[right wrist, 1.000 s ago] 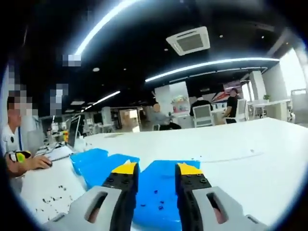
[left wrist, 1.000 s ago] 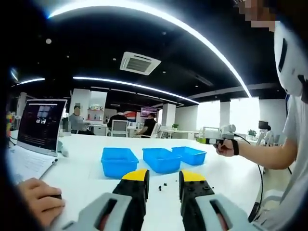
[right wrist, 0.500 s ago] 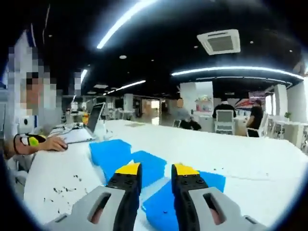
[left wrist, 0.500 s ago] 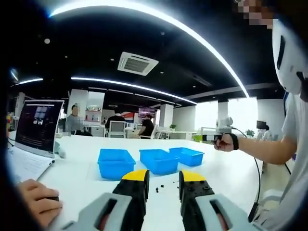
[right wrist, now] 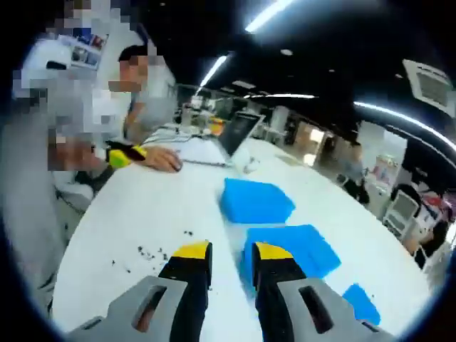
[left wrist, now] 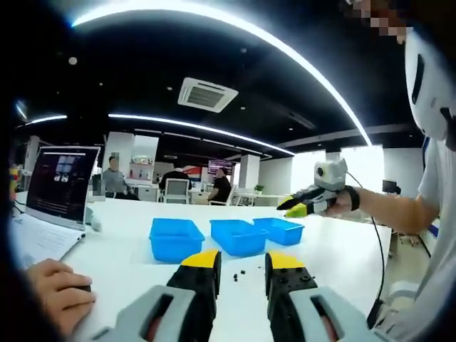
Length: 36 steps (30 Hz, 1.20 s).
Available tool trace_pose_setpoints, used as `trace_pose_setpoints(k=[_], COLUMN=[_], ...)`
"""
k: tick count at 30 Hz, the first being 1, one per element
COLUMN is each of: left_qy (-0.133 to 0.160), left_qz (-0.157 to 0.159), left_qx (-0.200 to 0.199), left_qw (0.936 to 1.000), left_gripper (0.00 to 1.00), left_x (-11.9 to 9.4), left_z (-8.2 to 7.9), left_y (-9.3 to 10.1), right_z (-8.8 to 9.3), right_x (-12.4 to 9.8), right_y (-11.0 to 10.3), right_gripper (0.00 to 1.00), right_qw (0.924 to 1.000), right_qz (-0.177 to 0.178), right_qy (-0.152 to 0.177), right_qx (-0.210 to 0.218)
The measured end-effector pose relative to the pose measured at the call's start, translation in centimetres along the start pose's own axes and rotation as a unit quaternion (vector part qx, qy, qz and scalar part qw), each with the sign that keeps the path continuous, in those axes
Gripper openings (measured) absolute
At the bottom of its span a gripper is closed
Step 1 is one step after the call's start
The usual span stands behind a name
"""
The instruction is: Pick up the resistors one by one and place each resistor into its matching bin, sorting the parts by color and model until every resistor is separated into the correct bin for its type
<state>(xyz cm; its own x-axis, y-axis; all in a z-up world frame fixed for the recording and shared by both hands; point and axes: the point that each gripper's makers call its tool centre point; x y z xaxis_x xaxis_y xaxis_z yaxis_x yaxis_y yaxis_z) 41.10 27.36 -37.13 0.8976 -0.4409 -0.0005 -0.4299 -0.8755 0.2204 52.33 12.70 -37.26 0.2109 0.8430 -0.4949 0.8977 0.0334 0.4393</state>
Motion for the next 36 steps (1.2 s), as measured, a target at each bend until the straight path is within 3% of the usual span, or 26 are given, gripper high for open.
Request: trace_pose_setpoints(k=[4, 8, 10, 14, 17, 19, 23, 28, 30, 32, 33, 36], left_qy=[0.003, 0.005, 0.004, 0.005, 0.005, 0.004, -0.003, -0.001, 0.000, -0.002, -0.002, 0.000], left_qz=[0.000, -0.003, -0.004, -0.004, -0.006, -0.007, -0.011, -0.021, -0.026, -0.029, -0.029, -0.028], left_qx=[0.000, -0.002, -0.004, -0.005, -0.009, -0.009, -0.012, -0.015, -0.020, -0.021, -0.021, -0.018], left_qw=[1.0000, 1.0000, 1.0000, 1.0000, 0.9999, 0.9999, 0.9999, 0.9997, 0.9995, 0.9994, 0.9993, 0.9994], left_gripper=[0.27, 0.27, 0.27, 0.27, 0.27, 0.27, 0.27, 0.27, 0.27, 0.27, 0.27, 0.27], left_x=[-0.1, -0.3, -0.4, -0.5, -0.5, -0.5, -0.6, -0.9, -1.0, -1.0, -1.0, -1.0], left_z=[-0.1, 0.0, 0.1, 0.1, 0.3, 0.4, 0.6, 0.5, 0.6, 0.6, 0.6, 0.3], left_y=[0.1, 0.0, -0.1, -0.2, -0.3, -0.4, -0.7, -1.5, -2.0, -2.2, -2.3, -2.3], right_z=[-1.0, -1.1, -0.8, 1.0, 3.5, 4.0, 3.5, 4.0, 4.2, 4.7, 4.8, 5.0], right_x=[2.2, 4.1, 5.0, 7.5, 9.1, 9.8, 10.7, 11.2, 11.6, 11.8, 11.8, 11.6], right_y=[-3.5, -3.8, -3.9, -4.4, -3.5, -3.3, -4.0, -3.1, -3.2, -3.5, -2.9, -3.2], right_gripper=[0.25, 0.25, 0.24, 0.24, 0.23, 0.21, 0.18, 0.18, 0.17, 0.13, 0.07, 0.07], right_qw=[0.9941, 0.9905, 0.9890, 0.9838, 0.9737, 0.9719, 0.9713, 0.9719, 0.9674, 0.9668, 0.9725, 0.9719], right_qz=[-0.076, -0.102, -0.117, -0.151, -0.114, -0.102, -0.101, -0.078, -0.080, -0.081, -0.071, -0.081], right_qy=[-0.034, -0.052, -0.058, -0.097, -0.162, -0.168, -0.161, -0.162, -0.158, -0.164, -0.160, -0.168], right_qx=[-0.070, -0.076, -0.069, 0.004, 0.113, 0.129, 0.143, 0.151, 0.181, 0.178, 0.154, 0.144])
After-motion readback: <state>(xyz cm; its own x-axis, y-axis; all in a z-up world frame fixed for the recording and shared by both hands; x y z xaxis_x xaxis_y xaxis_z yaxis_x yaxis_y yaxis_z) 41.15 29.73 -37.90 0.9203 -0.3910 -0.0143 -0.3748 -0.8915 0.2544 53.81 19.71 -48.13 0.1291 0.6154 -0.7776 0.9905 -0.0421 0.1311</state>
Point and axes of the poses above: the point that each gripper's makers call its tool centre point, and the gripper's own axes: x roughly forward along the fingers, y roughly to its right, z roughly out of its underside, and after that the axes turned 7 degrees about -x, right-handed
